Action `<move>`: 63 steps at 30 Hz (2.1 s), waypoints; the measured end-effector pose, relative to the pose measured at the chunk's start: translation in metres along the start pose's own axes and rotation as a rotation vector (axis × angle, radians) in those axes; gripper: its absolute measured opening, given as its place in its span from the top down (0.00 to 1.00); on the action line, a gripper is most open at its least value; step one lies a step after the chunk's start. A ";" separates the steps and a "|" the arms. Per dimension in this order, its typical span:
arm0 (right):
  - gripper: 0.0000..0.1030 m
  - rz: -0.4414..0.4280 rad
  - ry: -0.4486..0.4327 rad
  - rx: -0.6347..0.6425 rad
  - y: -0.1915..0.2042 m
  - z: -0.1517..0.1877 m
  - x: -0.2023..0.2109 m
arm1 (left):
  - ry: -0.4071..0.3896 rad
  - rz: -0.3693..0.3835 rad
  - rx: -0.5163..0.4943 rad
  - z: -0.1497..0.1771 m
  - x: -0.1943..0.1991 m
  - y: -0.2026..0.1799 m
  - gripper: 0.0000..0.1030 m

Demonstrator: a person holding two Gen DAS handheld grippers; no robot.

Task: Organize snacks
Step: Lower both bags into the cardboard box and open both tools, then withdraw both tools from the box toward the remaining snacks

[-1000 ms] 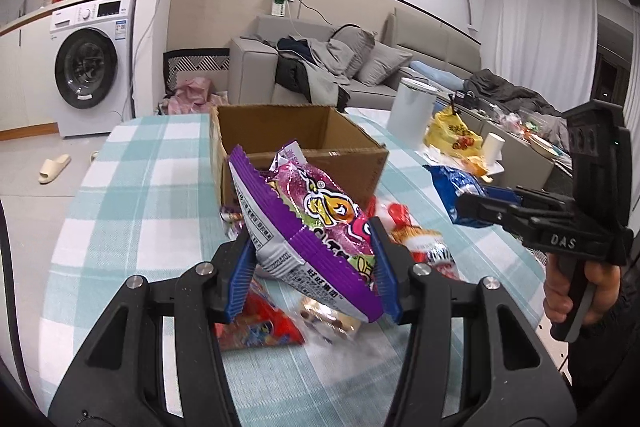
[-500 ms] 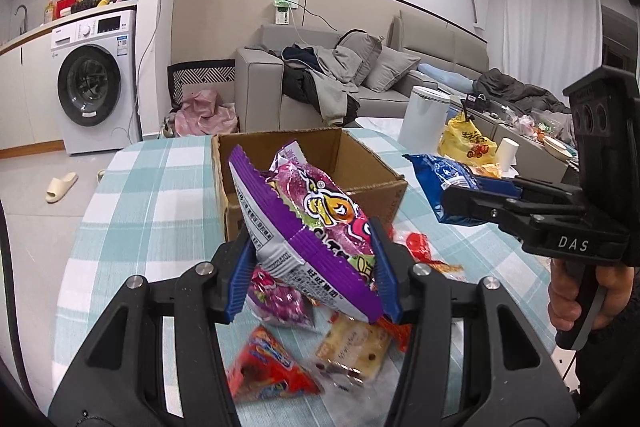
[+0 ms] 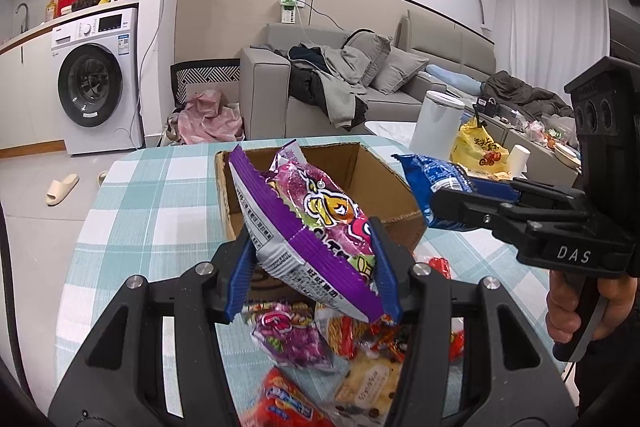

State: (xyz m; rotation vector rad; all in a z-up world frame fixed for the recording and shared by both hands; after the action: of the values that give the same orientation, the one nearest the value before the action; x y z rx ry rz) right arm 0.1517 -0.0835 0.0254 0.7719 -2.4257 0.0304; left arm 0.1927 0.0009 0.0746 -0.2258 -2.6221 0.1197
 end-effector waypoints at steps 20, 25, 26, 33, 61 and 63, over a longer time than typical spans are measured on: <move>0.55 0.021 0.049 -0.058 -0.030 -0.009 -0.050 | 0.061 -0.015 -0.012 -0.017 -0.083 0.012 0.52; 0.55 0.027 0.066 -0.075 -0.036 -0.009 -0.060 | 0.091 -0.024 -0.020 -0.017 -0.097 0.012 0.52; 0.55 0.027 0.072 -0.078 -0.037 -0.009 -0.062 | 0.097 -0.026 -0.023 -0.017 -0.099 0.010 0.52; 0.40 0.041 0.040 -0.042 -0.034 -0.011 -0.049 | 0.081 -0.024 -0.019 -0.020 -0.099 0.008 0.40; 0.00 0.135 0.053 -0.017 -0.026 0.036 0.024 | 0.022 -0.088 0.032 0.027 0.030 0.030 0.01; 0.00 0.143 0.056 -0.022 -0.028 0.041 0.027 | 0.027 -0.088 0.050 0.033 0.038 0.034 0.01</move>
State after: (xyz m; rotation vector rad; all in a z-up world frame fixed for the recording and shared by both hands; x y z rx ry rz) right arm 0.1270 -0.1291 0.0021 0.5788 -2.4193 0.0808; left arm 0.1482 0.0396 0.0596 -0.0938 -2.5938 0.1513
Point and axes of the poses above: each gripper's, at about its wrist camera, not at the fingertips, and x roughly against the way its jaws point, y to its left, z to its underside, the point moved 3 cm from there along -x, roughly the way its jaws point, and after that the axes turned 1 degree about -x, right-handed, at the moved point
